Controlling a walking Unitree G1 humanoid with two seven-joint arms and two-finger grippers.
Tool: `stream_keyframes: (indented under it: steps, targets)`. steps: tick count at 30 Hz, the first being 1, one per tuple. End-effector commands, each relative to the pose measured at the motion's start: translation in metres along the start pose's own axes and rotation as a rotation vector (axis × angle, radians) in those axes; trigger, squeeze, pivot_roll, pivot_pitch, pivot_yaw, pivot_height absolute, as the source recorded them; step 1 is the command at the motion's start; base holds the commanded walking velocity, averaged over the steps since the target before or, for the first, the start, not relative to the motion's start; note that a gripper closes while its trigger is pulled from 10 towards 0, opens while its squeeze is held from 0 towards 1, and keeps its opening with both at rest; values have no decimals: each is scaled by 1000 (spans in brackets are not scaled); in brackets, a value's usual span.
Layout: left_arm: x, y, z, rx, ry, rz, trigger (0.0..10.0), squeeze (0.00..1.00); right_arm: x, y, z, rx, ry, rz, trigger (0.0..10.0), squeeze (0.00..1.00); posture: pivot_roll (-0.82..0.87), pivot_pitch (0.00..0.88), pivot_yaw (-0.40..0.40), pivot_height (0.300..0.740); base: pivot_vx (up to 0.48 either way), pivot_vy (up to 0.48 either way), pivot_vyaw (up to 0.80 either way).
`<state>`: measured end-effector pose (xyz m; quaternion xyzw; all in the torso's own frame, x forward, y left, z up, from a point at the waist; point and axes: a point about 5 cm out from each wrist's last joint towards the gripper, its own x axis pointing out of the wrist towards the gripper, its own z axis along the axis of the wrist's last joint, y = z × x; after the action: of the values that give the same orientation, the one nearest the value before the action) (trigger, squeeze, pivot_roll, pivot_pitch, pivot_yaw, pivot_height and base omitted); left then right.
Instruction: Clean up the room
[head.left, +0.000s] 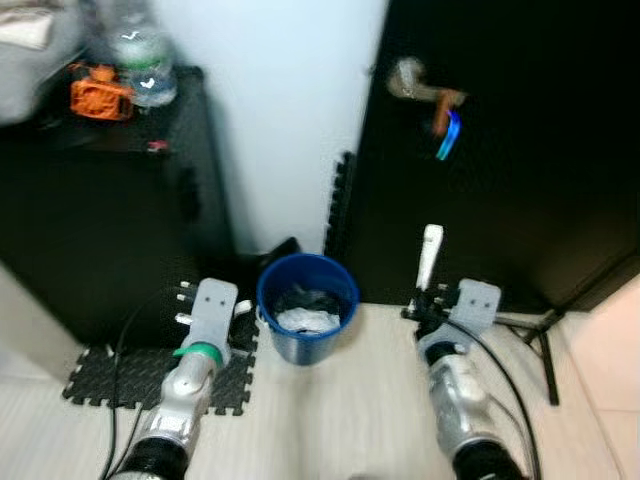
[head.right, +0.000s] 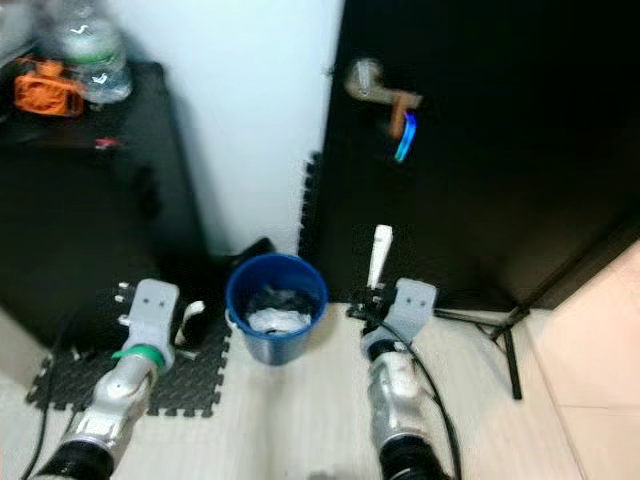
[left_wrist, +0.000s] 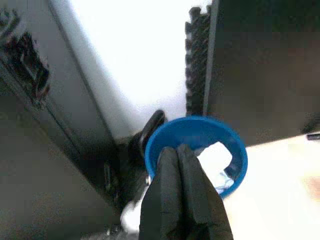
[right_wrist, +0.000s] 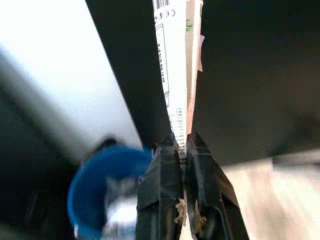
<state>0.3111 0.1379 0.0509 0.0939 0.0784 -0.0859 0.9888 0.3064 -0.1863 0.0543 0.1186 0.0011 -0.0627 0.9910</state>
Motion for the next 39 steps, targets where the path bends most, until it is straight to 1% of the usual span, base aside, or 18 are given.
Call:
stream_keyframes:
  steps: [1,7,10,12,14,15,18,21,36,39]
  targets:
    - [-6,9,-12,10,47,25,10000,0,-3,15,-9,-9,27,45,10000,0,-22,27,28,720,398,266,0]
    - [-6,9,-11,9,45,23,10000,0,-4,18,-10,4,32,50,10000,0,-21,28,29,720,400,264,0]
    - [-6,9,-11,10,45,22,10000,0,-4,16,-11,8,46,38,10000,0,-20,28,30,720,401,265,-744]
    - [-6,9,-11,11,46,21,10000,0,-4,13,-11,-5,52,15,10000,0,-20,30,31,720,401,264,-759]
    - [-6,9,-11,9,44,20,10000,0,-4,12,-11,-16,46,7,10000,0,-20,30,31,720,398,266,0]
    - [-6,9,-11,5,46,13,10000,0,-3,11,-10,-44,43,5,10000,0,-21,31,32,720,382,292,0]
    - [-7,5,-12,41,54,-25,10000,0,-3,11,-9,-63,35,9,10000,0,-21,32,32,720,0,0,0]
    - [-8,3,-13,46,55,-34,10000,0,-3,12,-9,-61,34,15,10000,0,-21,31,32,720,0,0,0]
    - [-7,3,-13,40,59,-24,10000,0,-3,14,-8,-61,32,24,10000,0,-24,29,31,720,0,0,0]
    - [-7,3,-13,42,62,-24,10000,0,-3,17,-8,-63,31,42,10000,0,-24,27,30,720,0,0,0]
